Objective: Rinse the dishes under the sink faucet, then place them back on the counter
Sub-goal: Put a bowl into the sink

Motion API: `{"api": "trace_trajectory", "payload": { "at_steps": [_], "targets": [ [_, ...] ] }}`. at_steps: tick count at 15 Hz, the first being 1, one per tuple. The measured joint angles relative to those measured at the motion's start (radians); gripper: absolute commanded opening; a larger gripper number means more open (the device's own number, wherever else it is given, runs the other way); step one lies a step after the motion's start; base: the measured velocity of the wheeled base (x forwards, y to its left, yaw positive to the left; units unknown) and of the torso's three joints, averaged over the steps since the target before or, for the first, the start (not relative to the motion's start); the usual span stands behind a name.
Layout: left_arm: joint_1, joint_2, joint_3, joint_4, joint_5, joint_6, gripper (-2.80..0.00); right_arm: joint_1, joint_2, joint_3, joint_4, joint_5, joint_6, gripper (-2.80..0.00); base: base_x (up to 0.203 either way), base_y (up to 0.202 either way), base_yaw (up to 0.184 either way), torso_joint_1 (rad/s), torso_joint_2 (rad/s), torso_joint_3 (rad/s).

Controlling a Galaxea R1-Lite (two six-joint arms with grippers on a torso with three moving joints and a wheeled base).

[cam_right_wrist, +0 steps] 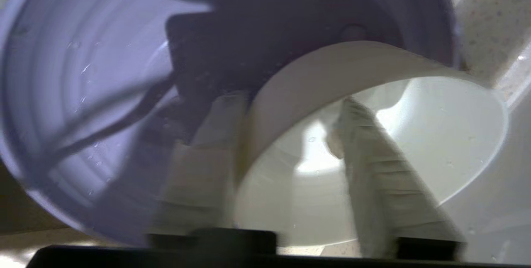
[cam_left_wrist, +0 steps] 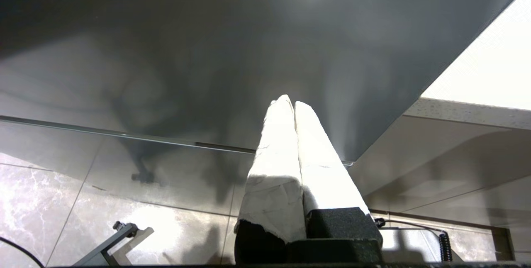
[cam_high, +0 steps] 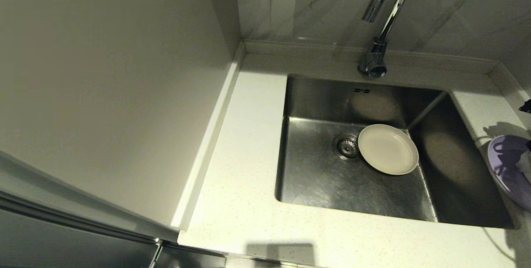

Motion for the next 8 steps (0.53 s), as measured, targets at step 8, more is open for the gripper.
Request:
{"api": "trace_trajectory", "payload": {
  "at_steps": [8],
  "targets": [
    [0.0,0.0,0.0,0.0,0.0,0.0,-2.8,-0.001,-0.017,0.01,0.002,0.002,-0.011,-2.8,0.0,0.0,0.0,0.0,0.0,0.0]
  ]
}}
